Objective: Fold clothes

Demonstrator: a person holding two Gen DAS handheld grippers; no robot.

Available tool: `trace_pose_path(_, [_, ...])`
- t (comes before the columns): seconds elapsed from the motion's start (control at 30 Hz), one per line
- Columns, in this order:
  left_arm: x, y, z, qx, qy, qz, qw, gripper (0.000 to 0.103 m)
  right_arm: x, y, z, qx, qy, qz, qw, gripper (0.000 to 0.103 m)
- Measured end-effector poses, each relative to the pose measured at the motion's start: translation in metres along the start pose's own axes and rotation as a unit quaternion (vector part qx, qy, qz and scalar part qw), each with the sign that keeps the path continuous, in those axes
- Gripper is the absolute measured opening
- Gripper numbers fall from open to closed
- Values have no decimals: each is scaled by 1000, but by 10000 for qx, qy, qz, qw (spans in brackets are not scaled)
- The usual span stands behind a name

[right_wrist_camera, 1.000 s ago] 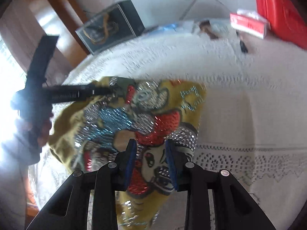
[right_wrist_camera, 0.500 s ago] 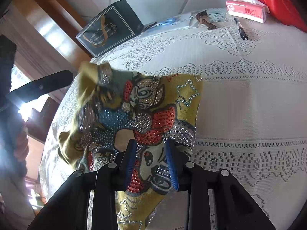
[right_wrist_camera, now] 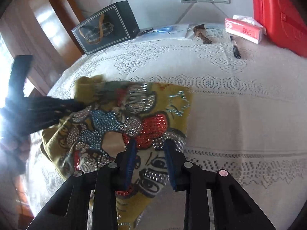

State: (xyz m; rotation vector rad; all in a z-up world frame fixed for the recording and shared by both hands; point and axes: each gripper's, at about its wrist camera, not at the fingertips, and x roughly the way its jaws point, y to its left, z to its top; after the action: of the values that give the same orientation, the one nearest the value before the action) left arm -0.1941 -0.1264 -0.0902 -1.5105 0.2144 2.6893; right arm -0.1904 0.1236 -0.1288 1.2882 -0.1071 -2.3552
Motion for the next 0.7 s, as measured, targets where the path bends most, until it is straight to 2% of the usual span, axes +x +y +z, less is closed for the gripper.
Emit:
trace_pose_path(0.07, [-20,23,-7,-331,-224,186,9990,16,-10,7,6,-18,-209,89,9997,31])
trace_pose_path(0.13, [-32,44,-16,-654,-340,-112,9972,30,-20,14,16,113,-399,504,9979,33])
trace_pose_path(0.2, [-40,58,-27,-970,-460,-506,9929,77,-19,24,29,80,-340,562,9978,39])
trace_pose_path(0.23, [-41,61,-33,-1027,-537,-530,9918,82,-16,33,37,-14,-289,439,9986,40])
trace_pose_path(0.3, [-38,64,-48,-1138,-540,-505,9907,82,-12,49,52,-174,-218,249,9993,42])
trace_pose_path(0.4, [-26,64,-71,-1254,-594,-469,9892,82,-4,68,68,-222,-55,523,9984,45])
trace_pose_path(0.5, [-14,67,-85,-1354,-560,-750,9864,82,13,93,87,-355,156,732,9966,48])
trace_pose_path(0.6, [-15,62,-87,-1171,-611,-727,9886,82,30,115,98,-552,304,793,9949,54])
trace_pose_path(0.67, [-14,62,-91,-1184,-657,-909,9866,82,47,132,108,-735,363,799,9934,57])
trace_pose_path(0.7, [-13,61,-93,-1156,-643,-974,9864,78,54,138,110,-780,385,847,9926,61])
